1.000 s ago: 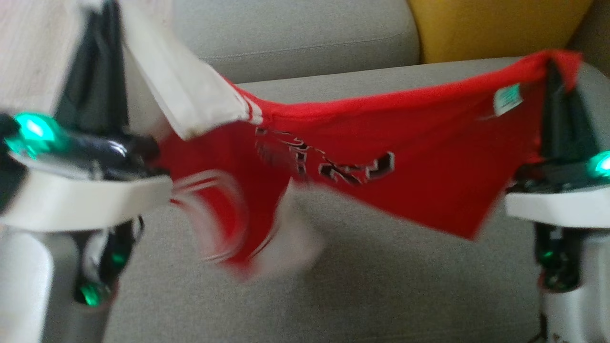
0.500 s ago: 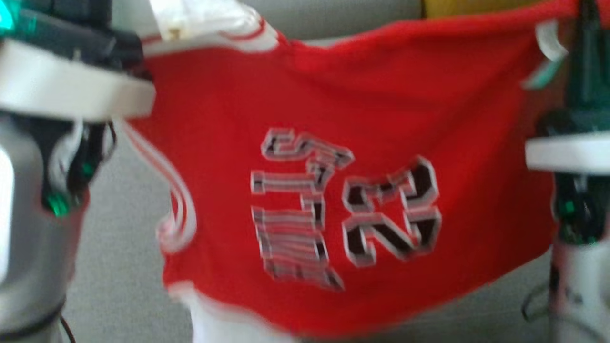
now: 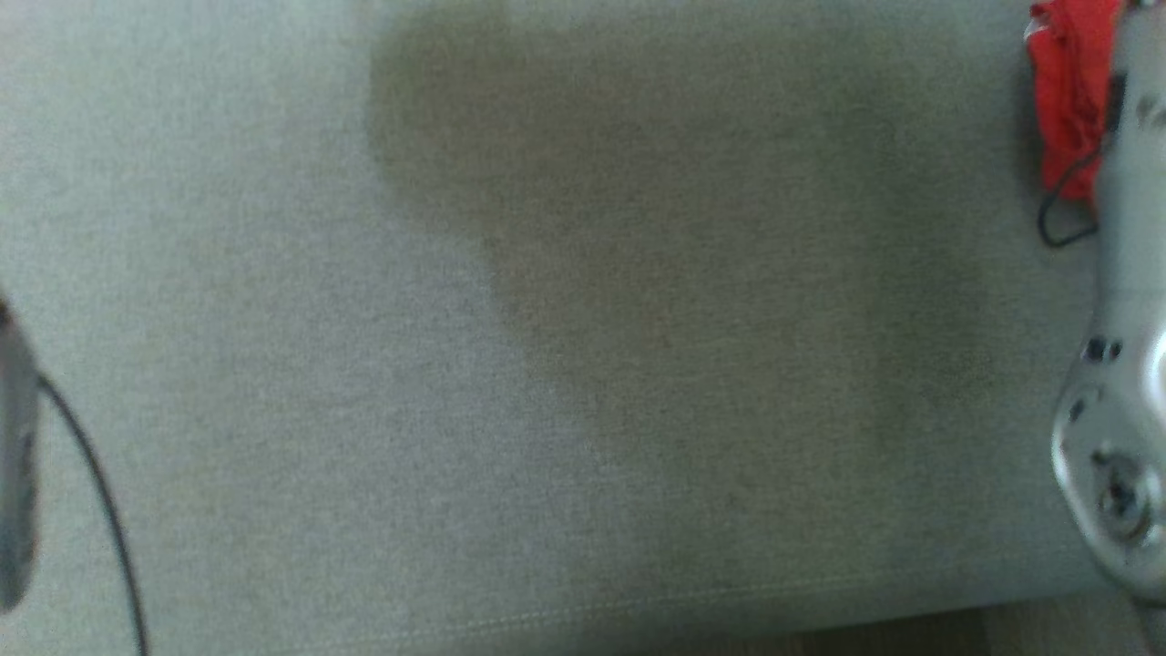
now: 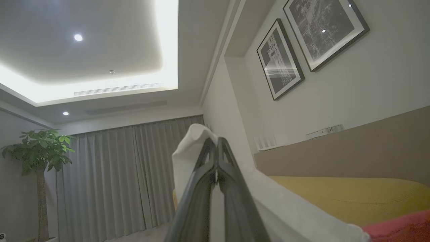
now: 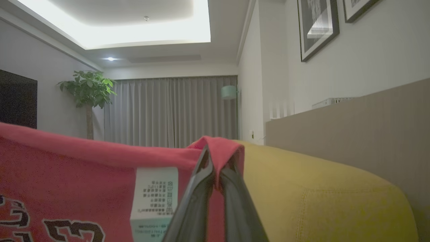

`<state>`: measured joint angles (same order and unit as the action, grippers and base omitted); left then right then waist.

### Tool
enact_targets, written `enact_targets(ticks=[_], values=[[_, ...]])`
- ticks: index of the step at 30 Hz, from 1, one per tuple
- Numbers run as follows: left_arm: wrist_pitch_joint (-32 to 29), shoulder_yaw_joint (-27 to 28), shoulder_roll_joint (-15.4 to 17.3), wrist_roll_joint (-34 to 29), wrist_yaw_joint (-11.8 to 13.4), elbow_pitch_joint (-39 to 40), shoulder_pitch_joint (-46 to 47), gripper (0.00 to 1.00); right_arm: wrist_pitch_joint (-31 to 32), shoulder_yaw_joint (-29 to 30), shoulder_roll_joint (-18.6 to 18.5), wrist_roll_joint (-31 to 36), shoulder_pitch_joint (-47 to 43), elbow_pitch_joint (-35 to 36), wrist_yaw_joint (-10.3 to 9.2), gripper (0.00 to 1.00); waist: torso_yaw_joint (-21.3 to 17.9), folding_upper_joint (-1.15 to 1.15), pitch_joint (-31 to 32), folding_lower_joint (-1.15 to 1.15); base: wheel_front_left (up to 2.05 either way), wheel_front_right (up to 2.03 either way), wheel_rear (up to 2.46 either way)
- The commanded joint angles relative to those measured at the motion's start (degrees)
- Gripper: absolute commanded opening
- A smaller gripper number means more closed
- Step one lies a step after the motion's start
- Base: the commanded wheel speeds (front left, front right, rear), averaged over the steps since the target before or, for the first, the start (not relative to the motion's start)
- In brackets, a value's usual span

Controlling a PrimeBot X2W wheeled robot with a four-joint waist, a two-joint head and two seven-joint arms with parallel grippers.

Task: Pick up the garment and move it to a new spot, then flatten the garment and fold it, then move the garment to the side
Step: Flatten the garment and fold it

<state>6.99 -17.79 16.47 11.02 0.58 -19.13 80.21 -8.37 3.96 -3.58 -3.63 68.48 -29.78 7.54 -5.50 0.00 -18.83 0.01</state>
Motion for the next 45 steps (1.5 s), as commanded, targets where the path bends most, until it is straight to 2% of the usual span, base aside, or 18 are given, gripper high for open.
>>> enact_targets(ticks=[1, 4, 8, 12, 15, 19, 24, 31, 40, 45], values=[[1.16, 0.69, 0.52, -0.08, 0.33, -0.53, 2.8, 0.0, -1.18, 0.11, 0.65, 0.47, 2.7, -1.53, -0.05, 0.0, 0.71, 0.0, -1.47, -0.01, 0.0, 0.0, 0.0], [3.59, 0.05, -2.16, 0.79, 0.16, -4.88, 4.29, 0.0, -3.18, 0.3, 0.67, 1.22, 6.49, -9.37, -0.05, 0.0, 1.96, 0.0, -4.12, -0.01, 0.0, 0.0, 0.0], [5.57, -0.78, -3.75, 2.11, -0.82, -8.03, 1.28, 0.0, -5.21, -0.08, 0.68, 2.41, 7.51, -17.58, -0.05, 0.0, 3.19, 0.0, -8.21, -0.01, 0.0, 0.0, 0.0], [7.21, -1.21, -3.91, 3.15, -1.65, -7.35, -5.53, 0.0, -6.33, 0.36, 0.69, 3.28, 4.69, -23.08, -0.05, 0.0, 3.65, 0.0, -10.68, -0.01, 0.0, 0.0, 0.0], [7.74, -0.72, -3.53, 4.33, -2.04, -4.07, -11.85, 0.0, -6.57, -0.4, 0.69, 2.57, 1.75, -24.31, -0.05, 0.0, 3.45, 0.0, -11.3, -0.01, 0.0, 0.0, 0.0], [7.93, 0.55, -2.4, 5.97, -1.99, 2.73, -21.06, 0.0, -6.61, -1.94, 0.69, -0.88, -3.25, -21.34, -0.05, 0.0, 2.83, 0.0, -11.35, -0.01, 0.0, 0.0, 0.0], [7.98, 2.58, -1.68, 7.8, -0.28, 12.96, -34.45, 0.0, -6.62, -3.5, 0.69, -5.65, -10.94, -15.05, -0.05, 0.0, 2.21, 0.0, -9.49, -0.01, 0.0, 0.0, 0.0], [7.99, 4.12, -3.42, 8.71, 1.76, 24.58, -53.45, 0.0, -6.62, -6.39, 0.69, -11.49, -24.98, -4.82, -0.05, 0.0, 3.42, 0.0, -3.61, -0.01, 0.0, 0.0, 0.0], [8.0, 3.31, -6.45, 7.95, 2.85, 32.14, -72.8, 0.0, -6.58, -5.75, 0.7, -13.11, -46.48, 9.35, -0.05, 0.0, 6.05, 0.0, 6.67, -0.01, 0.0, 0.0, 0.0], [8.0, 3.03, -6.74, 8.46, 3.61, 35.0, -82.87, 0.0, -3.72, -4.31, 0.7, -12.75, -58.12, 18.37, -0.05, 0.0, 6.66, 0.0, 10.96, -0.01, 0.0, 0.0, 0.0]])
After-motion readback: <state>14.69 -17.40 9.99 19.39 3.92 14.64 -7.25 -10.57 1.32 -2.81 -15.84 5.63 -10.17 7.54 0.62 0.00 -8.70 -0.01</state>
